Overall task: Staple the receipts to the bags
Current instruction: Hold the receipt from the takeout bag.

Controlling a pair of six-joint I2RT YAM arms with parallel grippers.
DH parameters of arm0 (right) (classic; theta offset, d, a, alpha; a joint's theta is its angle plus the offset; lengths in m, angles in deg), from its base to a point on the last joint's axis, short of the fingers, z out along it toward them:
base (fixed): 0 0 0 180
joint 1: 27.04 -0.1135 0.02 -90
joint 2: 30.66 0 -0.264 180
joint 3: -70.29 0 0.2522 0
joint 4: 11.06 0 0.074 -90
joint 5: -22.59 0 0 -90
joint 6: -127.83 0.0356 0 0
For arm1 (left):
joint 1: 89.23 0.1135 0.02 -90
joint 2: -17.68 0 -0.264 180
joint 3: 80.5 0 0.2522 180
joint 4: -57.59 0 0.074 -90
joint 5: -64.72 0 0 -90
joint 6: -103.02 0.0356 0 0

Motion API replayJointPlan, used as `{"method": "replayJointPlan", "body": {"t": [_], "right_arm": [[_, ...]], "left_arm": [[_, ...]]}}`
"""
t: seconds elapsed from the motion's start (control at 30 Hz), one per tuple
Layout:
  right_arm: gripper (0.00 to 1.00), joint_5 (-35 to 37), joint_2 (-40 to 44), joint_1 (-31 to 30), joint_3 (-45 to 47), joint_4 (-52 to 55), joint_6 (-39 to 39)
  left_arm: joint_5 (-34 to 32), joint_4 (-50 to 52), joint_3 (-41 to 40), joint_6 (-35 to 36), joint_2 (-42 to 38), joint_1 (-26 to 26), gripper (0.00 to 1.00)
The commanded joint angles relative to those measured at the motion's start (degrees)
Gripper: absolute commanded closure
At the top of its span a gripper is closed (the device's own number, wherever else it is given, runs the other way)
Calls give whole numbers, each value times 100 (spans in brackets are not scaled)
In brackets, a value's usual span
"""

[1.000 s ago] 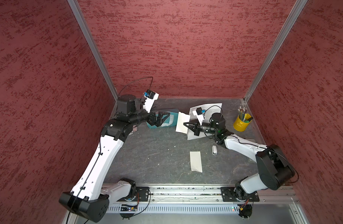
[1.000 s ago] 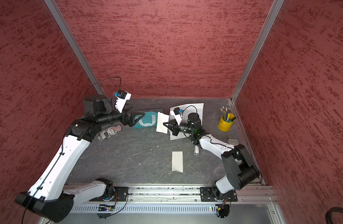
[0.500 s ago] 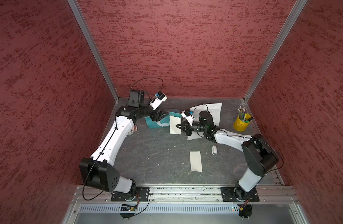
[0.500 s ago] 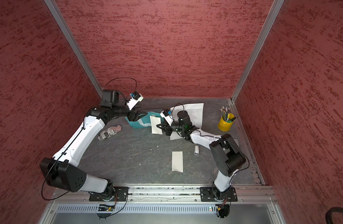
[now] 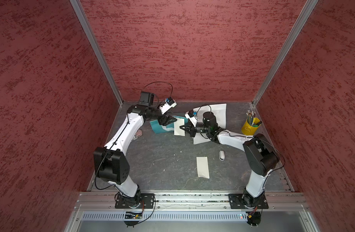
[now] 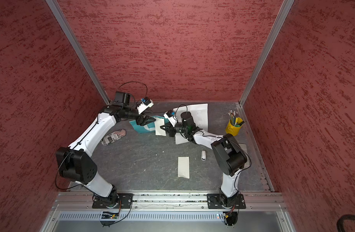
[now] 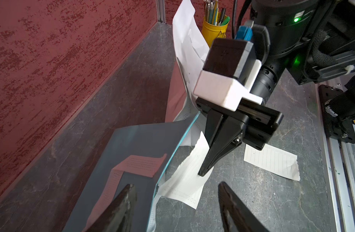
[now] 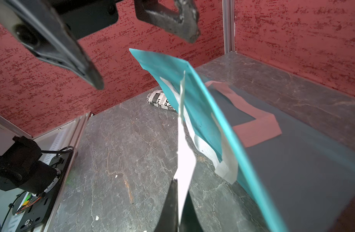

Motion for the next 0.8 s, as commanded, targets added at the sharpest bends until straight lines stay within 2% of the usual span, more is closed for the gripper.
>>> {"method": "replayJointPlan", "body": {"t": [0.0, 0.4, 0.6, 0.77], "right_arm": [[100, -86, -75, 64, -126, -179, 163], [100, -137, -177, 103, -136, -388, 432], [100, -97, -211, 111, -116, -448, 518], [100, -77, -199, 121, -75, -540, 628]], "left_arm": [[79, 221, 184, 228, 135, -11, 35], [-101, 239, 171, 321, 464, -152, 44], [-26, 132, 164, 241, 449, -152, 55], [-48, 184, 161, 268, 486, -157, 56]]}}
